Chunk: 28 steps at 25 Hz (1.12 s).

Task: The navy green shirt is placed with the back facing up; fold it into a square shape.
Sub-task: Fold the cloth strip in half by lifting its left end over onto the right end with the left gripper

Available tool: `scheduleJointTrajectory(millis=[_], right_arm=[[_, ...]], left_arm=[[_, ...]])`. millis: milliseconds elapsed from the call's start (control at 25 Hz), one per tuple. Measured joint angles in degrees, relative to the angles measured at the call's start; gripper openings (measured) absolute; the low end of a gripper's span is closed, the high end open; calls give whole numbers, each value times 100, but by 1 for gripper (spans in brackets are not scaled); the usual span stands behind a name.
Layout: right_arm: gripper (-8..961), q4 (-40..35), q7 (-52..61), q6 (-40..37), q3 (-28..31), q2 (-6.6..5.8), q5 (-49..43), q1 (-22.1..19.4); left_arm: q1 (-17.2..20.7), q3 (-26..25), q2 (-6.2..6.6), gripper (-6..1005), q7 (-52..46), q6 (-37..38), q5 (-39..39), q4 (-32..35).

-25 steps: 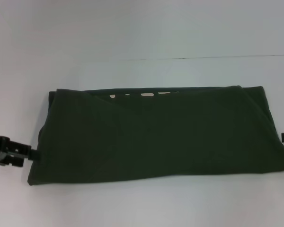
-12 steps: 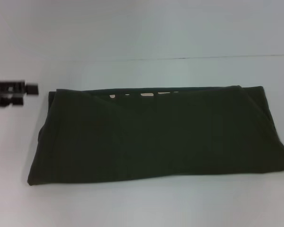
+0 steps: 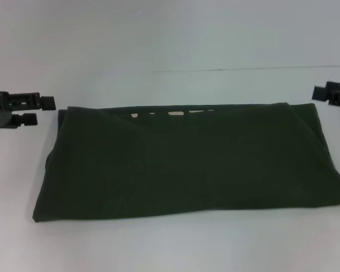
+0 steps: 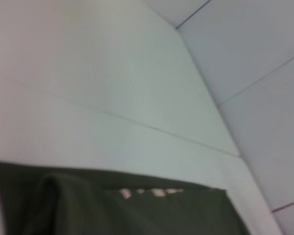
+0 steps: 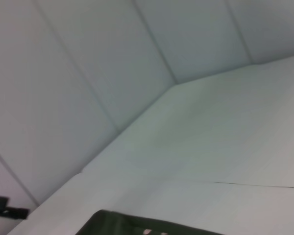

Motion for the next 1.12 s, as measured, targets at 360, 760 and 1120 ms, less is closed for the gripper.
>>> scheduleJointTrajectory(millis=[360,760,1120], right_arm=[[807,333,-271,164,-430,30,-23,87],[807,375,-158,89,-746,83,-23,116],[807,394,-100,90,-810,82,-19,202]], left_arm=[[-188,106,159,891,-725,231,1186,286],[41,96,74,891,-1221,284,1767,224],[319,46,-55,891,-1173,155,1737,-124]])
